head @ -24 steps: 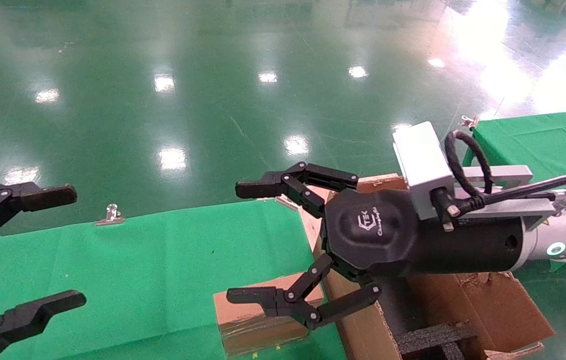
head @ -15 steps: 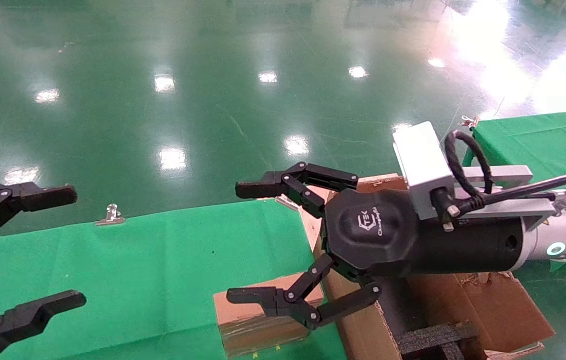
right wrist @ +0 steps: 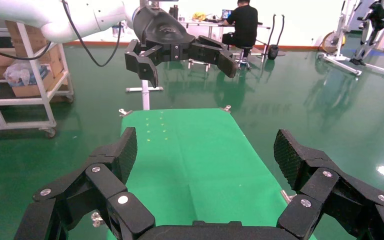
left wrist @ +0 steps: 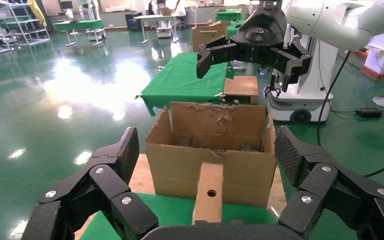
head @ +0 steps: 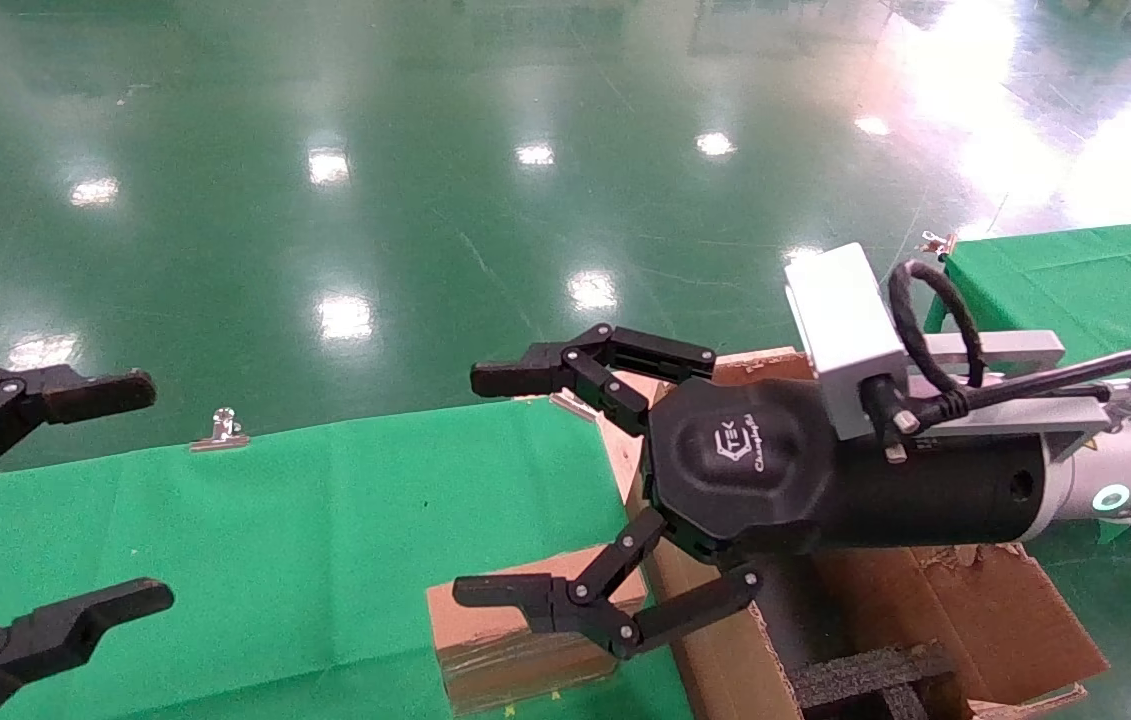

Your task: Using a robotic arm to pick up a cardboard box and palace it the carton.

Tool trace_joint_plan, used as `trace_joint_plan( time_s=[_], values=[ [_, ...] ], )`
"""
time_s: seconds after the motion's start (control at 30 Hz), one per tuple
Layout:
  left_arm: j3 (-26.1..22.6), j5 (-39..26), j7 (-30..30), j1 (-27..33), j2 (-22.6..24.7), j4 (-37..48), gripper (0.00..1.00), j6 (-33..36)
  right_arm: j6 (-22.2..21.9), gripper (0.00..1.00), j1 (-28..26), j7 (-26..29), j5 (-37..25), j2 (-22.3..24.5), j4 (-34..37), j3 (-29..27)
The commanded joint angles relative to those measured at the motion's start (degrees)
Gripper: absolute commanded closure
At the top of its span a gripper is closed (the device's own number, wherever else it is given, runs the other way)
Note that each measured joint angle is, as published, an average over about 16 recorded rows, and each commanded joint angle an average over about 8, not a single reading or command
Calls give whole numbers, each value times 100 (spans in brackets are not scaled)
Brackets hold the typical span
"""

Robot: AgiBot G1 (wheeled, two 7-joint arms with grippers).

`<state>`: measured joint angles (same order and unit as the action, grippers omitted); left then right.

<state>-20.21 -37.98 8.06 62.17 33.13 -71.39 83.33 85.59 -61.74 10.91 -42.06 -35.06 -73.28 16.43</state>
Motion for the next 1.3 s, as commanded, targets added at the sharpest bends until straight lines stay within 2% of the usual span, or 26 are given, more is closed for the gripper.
trace_joint_plan(
  time_s=[0.03, 0.17, 0.3, 0.53, 0.83, 1.3],
  values=[
    [0, 0, 0, 0, 0, 0, 100, 0, 4, 0, 3, -3, 15, 2, -4, -9],
    [0, 0, 0, 0, 0, 0, 100, 0, -21, 0, -14, 16, -114, -13, 30, 59],
    [0, 0, 0, 0, 0, 0, 100, 0, -50, 0, -121, 72, -499, -73, 92, 251],
    [0, 0, 0, 0, 0, 0, 100, 0, -29, 0, -661, 320, -1671, -340, 216, 833],
    [-1, 0, 0, 0, 0, 0, 100, 0, 48, 0, -1389, 581, -3097, -897, 432, 1551],
    [-1, 0, -1, 0, 0, 0, 100, 0, 314, 0, -2186, 622, -4757, -1630, 674, 2462]
  ],
)
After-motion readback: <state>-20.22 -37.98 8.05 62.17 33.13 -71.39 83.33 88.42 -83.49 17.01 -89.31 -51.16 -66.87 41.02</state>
